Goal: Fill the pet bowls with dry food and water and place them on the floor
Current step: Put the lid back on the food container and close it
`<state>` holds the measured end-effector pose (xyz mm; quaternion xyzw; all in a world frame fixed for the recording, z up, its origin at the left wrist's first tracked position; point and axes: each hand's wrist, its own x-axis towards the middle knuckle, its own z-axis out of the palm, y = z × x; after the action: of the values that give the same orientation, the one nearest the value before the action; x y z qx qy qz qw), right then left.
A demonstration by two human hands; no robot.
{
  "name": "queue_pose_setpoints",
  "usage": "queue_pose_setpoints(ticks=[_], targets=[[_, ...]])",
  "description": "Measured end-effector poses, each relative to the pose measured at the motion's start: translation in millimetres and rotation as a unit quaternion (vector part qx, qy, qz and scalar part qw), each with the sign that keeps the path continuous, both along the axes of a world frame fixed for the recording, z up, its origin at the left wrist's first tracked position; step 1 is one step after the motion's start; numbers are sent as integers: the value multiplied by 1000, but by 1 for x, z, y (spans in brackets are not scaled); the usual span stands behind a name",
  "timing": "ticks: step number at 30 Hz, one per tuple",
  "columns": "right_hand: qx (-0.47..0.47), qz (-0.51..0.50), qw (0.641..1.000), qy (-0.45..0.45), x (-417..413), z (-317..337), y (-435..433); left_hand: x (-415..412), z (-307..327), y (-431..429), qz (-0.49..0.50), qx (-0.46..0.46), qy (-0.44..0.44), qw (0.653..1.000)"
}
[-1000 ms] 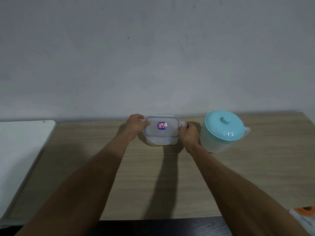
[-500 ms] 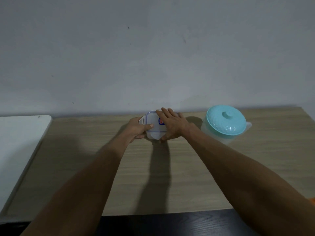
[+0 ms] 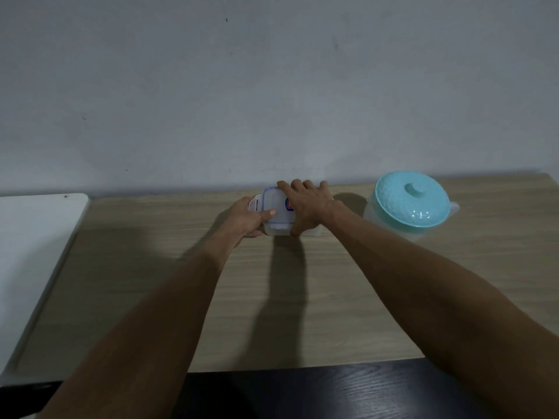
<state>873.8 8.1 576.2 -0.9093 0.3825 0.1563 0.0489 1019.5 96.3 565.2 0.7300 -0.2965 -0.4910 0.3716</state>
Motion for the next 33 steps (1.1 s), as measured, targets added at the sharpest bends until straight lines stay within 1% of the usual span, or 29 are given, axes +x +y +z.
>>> queue_pose_setpoints(ticks=[7,9,10,11,13,14,17,19,21,23,24,27,28,33], targets=[[11,-17,1000,-17,-2,1,3,-3,2,1,12,-6,-12,1000],[29,-67,995,-65,-16,-1,14,-8,6,3,23,-14,-23,999],[42,-108,987,-109,-23,-3,21,-10,9,5,31,-18,-26,999],[48,-156,972,-168,-30,-6,28,-12,10,6,36,-24,-27,999],[46,-250,924,-286,-39,-14,40,-15,11,8,43,-39,-44,997],[54,-286,900,-325,-41,-19,44,-15,11,9,45,-48,-61,996],[89,-360,839,-399,-38,-28,53,-16,3,10,52,-69,-120,989],[87,-383,806,-442,-33,-31,55,-16,-3,10,63,-72,-140,985],[86,-401,786,-463,-31,-32,55,-16,-11,9,85,-77,-126,985],[90,-422,766,-476,-29,-37,52,-15,-20,7,99,-81,-130,983],[95,-436,751,-488,-28,-40,51,-16,-22,8,102,-88,-139,981],[121,-480,689,-529,-23,-46,53,-19,-25,8,119,-116,-156,974],[124,-486,677,-539,-22,-47,53,-20,-24,8,124,-120,-155,973],[127,-497,654,-556,-19,-46,55,-24,-28,9,136,-117,-165,970]])
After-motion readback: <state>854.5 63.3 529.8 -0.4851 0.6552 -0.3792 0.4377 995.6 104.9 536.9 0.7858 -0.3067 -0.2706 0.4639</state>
